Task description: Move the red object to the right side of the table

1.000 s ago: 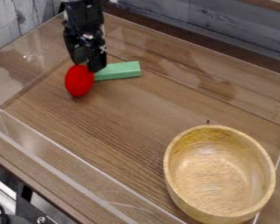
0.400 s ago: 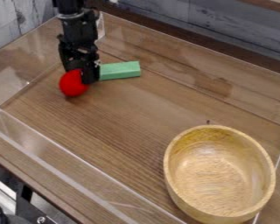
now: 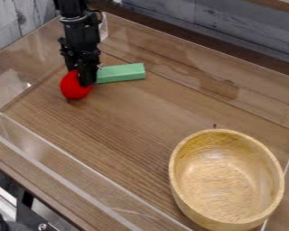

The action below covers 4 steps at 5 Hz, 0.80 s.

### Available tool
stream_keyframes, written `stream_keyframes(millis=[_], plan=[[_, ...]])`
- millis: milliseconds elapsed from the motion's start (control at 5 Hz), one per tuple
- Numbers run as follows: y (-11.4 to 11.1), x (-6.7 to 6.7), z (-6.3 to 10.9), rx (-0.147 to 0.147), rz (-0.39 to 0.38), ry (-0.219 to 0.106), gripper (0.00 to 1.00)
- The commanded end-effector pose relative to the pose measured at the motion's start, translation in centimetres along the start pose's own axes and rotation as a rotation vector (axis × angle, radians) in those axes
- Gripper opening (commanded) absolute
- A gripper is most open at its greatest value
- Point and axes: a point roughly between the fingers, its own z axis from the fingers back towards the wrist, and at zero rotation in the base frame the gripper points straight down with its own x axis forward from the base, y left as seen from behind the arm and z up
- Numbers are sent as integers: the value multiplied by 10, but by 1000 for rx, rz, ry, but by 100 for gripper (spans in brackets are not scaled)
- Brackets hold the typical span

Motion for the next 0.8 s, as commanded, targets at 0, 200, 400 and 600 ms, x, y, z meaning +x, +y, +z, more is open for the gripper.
stream_keyframes(millis=[0, 200, 400, 600], plan=[[6, 13, 23, 40, 15, -41, 0], [3, 19, 34, 48, 29, -51, 0], [0, 25, 46, 54, 40, -63, 0], [-8, 33, 57, 50, 35, -80, 0]])
